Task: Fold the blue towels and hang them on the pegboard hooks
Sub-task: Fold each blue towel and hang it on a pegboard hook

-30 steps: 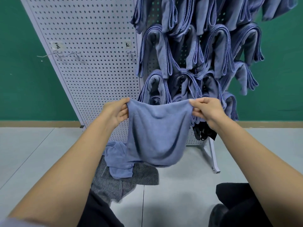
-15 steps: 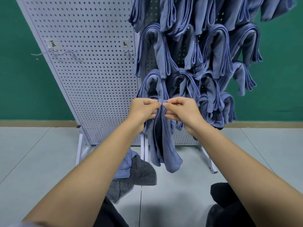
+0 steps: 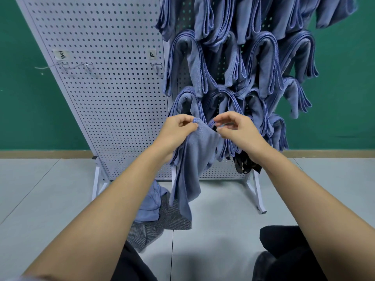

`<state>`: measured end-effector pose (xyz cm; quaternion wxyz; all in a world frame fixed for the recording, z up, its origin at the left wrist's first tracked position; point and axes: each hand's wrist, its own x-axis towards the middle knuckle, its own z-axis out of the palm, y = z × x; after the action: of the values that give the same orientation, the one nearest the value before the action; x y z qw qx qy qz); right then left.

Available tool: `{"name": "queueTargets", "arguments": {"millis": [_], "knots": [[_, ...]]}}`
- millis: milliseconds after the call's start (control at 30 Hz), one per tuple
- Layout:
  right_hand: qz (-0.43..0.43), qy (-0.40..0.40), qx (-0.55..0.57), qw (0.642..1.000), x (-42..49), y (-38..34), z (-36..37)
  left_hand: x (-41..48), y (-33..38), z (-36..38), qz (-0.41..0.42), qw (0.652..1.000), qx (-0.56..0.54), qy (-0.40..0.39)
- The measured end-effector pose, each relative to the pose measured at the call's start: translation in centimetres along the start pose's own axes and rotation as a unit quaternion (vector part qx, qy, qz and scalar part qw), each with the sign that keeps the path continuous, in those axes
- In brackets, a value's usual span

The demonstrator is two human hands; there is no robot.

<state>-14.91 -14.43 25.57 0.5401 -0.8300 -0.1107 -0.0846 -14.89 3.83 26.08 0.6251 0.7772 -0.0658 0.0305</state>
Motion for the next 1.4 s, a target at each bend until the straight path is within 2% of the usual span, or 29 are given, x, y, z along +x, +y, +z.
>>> {"name": "queueTargets", "arguments": {"millis": [133,233,333,433,567,700,767,933,1133,1200,1300,1400], "knots": [[-0.083,-0.058,-0.055,0.993,0.0,0.1,0.1,0.0,0.1,-0.7,0.013,1.0,-0.003,-0.021],[-0.087,-0.104,-0.09,0.987,0.1,0.8,0.9,0.0,0.1,-1.0,0.016,1.0,-0.011,-0.02],[-0.077,-0.129,-0.222,0.963,0.2,1.6,0.6,0.2,0.1,-1.7,0.011,1.0,-0.023,-0.004],[-0.099,-0.106,-0.384,0.912,0.2,1.5,-0.3,0.5,-0.3,-2.6,0.0,1.0,-0.012,0.011],[-0.121,-0.056,-0.388,0.912,0.4,1.0,-1.4,0.4,-0.6,-2.8,-0.027,0.999,-0.013,0.023],[-0.119,-0.06,-0.457,0.879,0.0,0.7,-1.8,0.7,-1.1,-2.4,-0.043,0.998,0.003,0.037],[-0.116,-0.04,-0.446,0.887,-0.1,0.6,-2.0,0.8,-1.3,-2.4,-0.048,0.998,0.008,0.05],[-0.074,-0.001,-0.282,0.956,-0.1,1.2,-1.8,0.9,-1.2,-1.7,-0.045,0.997,-0.024,0.05],[-0.076,0.045,-0.23,0.969,0.3,1.0,-2.3,0.8,-0.4,-0.3,-0.019,0.995,-0.1,-0.009],[-0.089,0.015,-0.212,0.973,0.1,0.6,-2.2,0.7,-0.2,0.3,-0.009,0.994,-0.102,-0.04],[-0.079,-0.075,-0.186,0.976,0.2,0.4,-1.6,0.8,-0.4,0.9,0.003,0.992,-0.085,-0.094],[-0.082,-0.082,-0.234,0.965,0.6,0.6,-1.0,1.0,-0.9,1.2,-0.002,0.993,-0.078,-0.09]]}}
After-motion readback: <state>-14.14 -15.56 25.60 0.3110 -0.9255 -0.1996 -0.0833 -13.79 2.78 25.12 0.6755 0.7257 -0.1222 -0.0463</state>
